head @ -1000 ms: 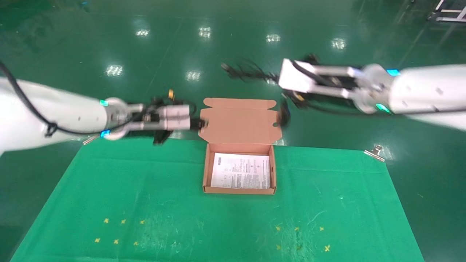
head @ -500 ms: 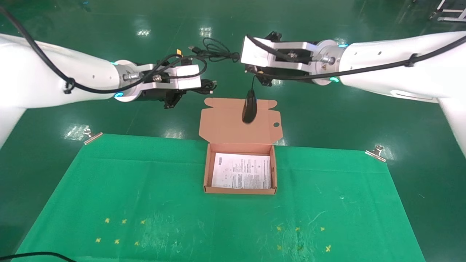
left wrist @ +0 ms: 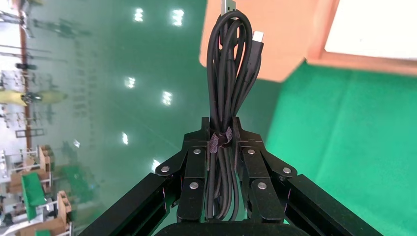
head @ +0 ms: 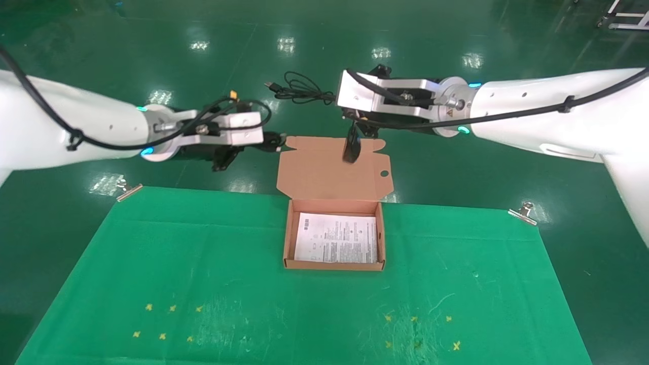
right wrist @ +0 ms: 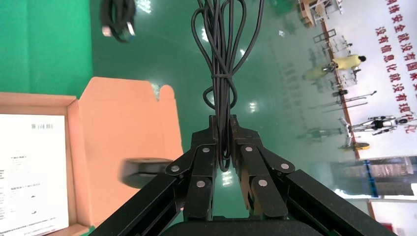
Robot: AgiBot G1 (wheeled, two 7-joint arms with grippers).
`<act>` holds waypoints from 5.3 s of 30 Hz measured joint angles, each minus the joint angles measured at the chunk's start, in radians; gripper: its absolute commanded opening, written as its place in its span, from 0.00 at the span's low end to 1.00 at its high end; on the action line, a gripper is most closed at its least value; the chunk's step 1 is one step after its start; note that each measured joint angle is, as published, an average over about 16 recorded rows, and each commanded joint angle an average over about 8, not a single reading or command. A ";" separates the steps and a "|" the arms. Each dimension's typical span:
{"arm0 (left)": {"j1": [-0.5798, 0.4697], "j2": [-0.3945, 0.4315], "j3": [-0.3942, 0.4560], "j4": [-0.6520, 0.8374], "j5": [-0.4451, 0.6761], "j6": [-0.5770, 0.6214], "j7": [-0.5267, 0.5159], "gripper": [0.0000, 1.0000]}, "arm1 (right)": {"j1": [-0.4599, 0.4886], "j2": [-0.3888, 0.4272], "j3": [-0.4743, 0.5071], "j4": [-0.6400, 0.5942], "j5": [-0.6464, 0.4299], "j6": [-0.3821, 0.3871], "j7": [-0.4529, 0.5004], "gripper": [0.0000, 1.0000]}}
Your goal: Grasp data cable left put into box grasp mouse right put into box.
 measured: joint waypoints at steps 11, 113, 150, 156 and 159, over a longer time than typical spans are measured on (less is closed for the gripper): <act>0.044 -0.060 0.023 -0.072 0.056 0.078 -0.059 0.00 | -0.057 -0.037 -0.007 -0.072 0.023 0.015 -0.036 0.00; 0.152 0.215 0.454 0.113 -0.075 -0.388 -0.122 1.00 | -0.291 0.387 -0.097 0.223 0.133 0.126 0.297 1.00; 0.191 -0.013 0.126 0.021 -0.487 -0.196 -0.053 1.00 | -0.281 0.451 0.054 0.305 0.344 -0.112 0.235 1.00; 0.251 -0.086 0.031 -0.015 -0.637 -0.102 -0.007 1.00 | -0.328 0.472 0.105 0.326 0.443 -0.194 0.236 1.00; 0.281 -0.122 -0.017 -0.033 -0.712 -0.055 0.015 1.00 | -0.351 0.483 0.131 0.337 0.492 -0.236 0.237 1.00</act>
